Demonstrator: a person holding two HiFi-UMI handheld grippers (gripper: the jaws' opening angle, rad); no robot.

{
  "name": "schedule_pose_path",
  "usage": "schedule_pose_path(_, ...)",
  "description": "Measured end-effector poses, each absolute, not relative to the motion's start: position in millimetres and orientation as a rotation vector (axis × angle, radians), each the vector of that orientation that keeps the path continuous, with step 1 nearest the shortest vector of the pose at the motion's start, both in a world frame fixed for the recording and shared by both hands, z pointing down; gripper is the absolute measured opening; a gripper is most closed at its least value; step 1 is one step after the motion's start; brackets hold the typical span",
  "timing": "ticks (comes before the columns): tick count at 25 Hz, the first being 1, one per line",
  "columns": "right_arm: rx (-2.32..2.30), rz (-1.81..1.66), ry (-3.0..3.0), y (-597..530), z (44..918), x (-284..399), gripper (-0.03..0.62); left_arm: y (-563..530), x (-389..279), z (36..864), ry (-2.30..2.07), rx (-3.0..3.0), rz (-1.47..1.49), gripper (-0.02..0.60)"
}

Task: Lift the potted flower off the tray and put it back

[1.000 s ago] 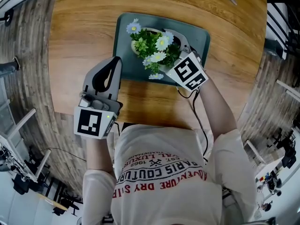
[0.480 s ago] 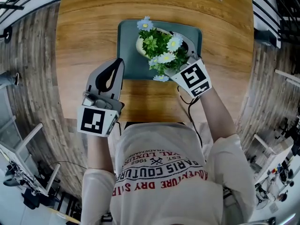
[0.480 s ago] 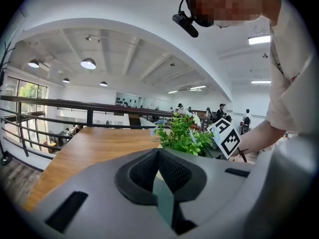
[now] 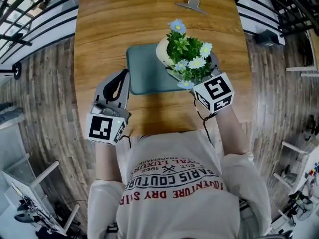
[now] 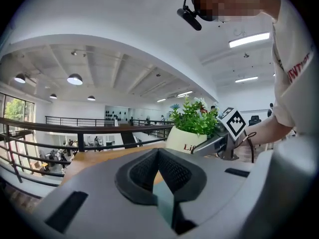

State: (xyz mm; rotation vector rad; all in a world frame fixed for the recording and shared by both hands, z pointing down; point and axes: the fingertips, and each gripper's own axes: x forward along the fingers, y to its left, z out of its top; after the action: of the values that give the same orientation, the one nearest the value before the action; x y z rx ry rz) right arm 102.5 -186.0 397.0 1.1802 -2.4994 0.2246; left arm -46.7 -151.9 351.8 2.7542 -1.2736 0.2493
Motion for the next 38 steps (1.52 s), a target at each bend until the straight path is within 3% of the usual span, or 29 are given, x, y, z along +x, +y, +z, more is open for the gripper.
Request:
schedule_pose_path(15,1.510,0.126,-2.476,-141,284,190,0.499,-137,-18,256,-1.284,2.921,0.113,0.012)
schedule_pose_path(26,1.487,0.128,-2.503,-143,288,197,0.499,-135,3,263,-1.282,2.916,0.170,0.012)
schedule_pose_path(38,1.245,0.151,-2.530,-169,351,175,0.499,-145,11,284,-1.325,2.843,0.178,0.012)
